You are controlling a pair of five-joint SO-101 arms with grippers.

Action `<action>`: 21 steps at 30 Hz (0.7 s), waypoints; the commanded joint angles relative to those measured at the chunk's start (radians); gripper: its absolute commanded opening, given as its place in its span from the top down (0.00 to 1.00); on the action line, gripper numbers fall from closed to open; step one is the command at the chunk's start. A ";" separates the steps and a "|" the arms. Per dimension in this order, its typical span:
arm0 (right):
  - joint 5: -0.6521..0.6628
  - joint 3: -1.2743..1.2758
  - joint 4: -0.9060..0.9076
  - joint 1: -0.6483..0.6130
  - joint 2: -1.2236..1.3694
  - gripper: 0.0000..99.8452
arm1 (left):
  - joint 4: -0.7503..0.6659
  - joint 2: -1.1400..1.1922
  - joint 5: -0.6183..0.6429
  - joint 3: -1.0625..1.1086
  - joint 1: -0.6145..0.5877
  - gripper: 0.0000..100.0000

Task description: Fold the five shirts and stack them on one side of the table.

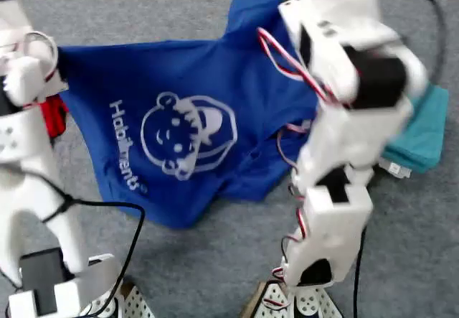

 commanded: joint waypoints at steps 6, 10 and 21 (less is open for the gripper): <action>0.057 -0.033 -0.075 0.090 -0.340 1.00 | 0.252 -0.050 0.009 -0.417 -0.002 0.98; 0.118 -0.033 -0.147 0.088 -0.433 1.00 | 0.252 -0.119 0.008 -0.483 -0.003 0.98; 0.166 -0.033 -0.296 0.091 -0.572 1.00 | 0.250 -0.325 0.006 -0.491 -0.002 0.98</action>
